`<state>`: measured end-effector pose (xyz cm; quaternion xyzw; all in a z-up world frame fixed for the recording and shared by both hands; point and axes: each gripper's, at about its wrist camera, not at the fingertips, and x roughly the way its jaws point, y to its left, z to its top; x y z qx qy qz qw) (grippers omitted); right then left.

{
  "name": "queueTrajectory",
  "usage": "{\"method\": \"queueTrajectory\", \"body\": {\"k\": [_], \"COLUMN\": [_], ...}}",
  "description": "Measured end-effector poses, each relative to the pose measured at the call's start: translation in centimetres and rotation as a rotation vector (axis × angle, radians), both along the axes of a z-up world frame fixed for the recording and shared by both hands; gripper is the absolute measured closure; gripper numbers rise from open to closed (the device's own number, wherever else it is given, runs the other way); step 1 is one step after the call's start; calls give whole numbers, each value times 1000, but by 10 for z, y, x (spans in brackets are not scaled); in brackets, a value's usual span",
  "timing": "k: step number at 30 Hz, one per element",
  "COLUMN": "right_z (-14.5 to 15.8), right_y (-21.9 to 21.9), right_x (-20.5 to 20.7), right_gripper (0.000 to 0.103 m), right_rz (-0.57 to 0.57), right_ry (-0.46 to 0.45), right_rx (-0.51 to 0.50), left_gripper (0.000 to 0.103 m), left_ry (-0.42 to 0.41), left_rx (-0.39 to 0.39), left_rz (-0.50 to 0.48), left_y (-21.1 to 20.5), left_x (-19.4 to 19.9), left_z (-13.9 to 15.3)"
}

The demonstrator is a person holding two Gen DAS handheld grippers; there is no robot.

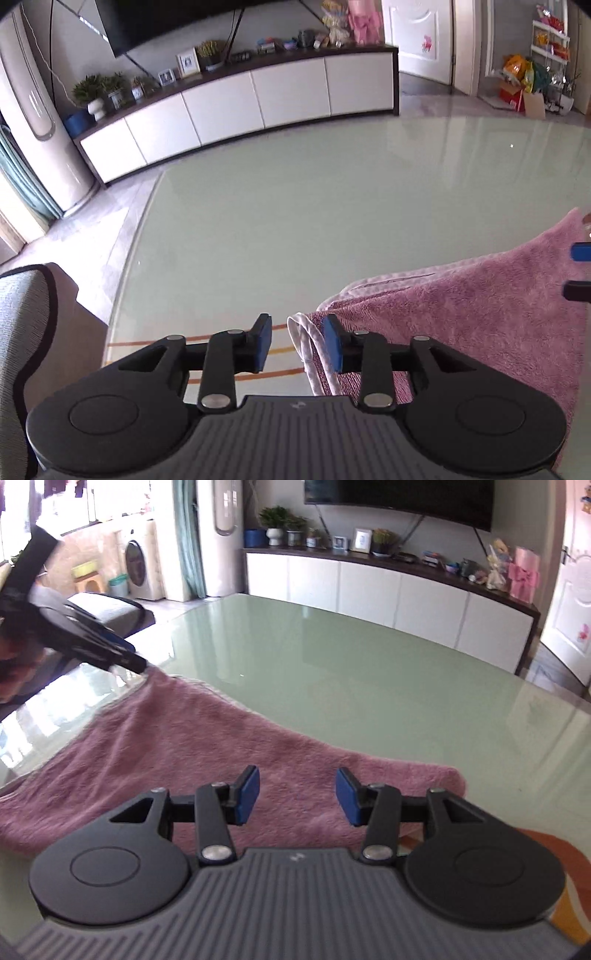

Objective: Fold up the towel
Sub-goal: 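Lift the corner with the left tool and fold it diagonally across the towel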

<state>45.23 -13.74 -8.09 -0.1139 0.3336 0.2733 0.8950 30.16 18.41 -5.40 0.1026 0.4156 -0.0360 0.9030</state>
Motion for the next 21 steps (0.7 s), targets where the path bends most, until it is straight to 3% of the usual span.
{"method": "queueTrajectory", "body": {"k": [2,5,9,15,17,18,21], "right_z": [-8,-14,-15,-14,-14,-14,-14], "right_y": [-2,-12,-19,-40,-54,-62,-94], "right_x": [4,6,4,-7,-15,-18,-27], "right_gripper": [58,58,58,56,51,43,36], "right_rz": [-36,-61,-90,-131,-160,-174,-223], "right_ry": [22,46,52,65,66,67,104], "right_rx": [-44,-25,-46,-85,-100,-107,-79], "left_gripper": [61,57,57,56,51,47,45], "left_ry": [7,66,123,115,130,136,132], "left_rx": [-44,-98,-106,-146,-206,-223,-184], "left_rz": [-74,-185,-265,-215,-193,-190,-229], "left_y": [-8,-25,-44,-49,-51,-57,-81], "left_x": [-17,-44,-83,-106,-102,-100,-100], "left_z": [5,1,-22,-52,-54,-55,-60]}}
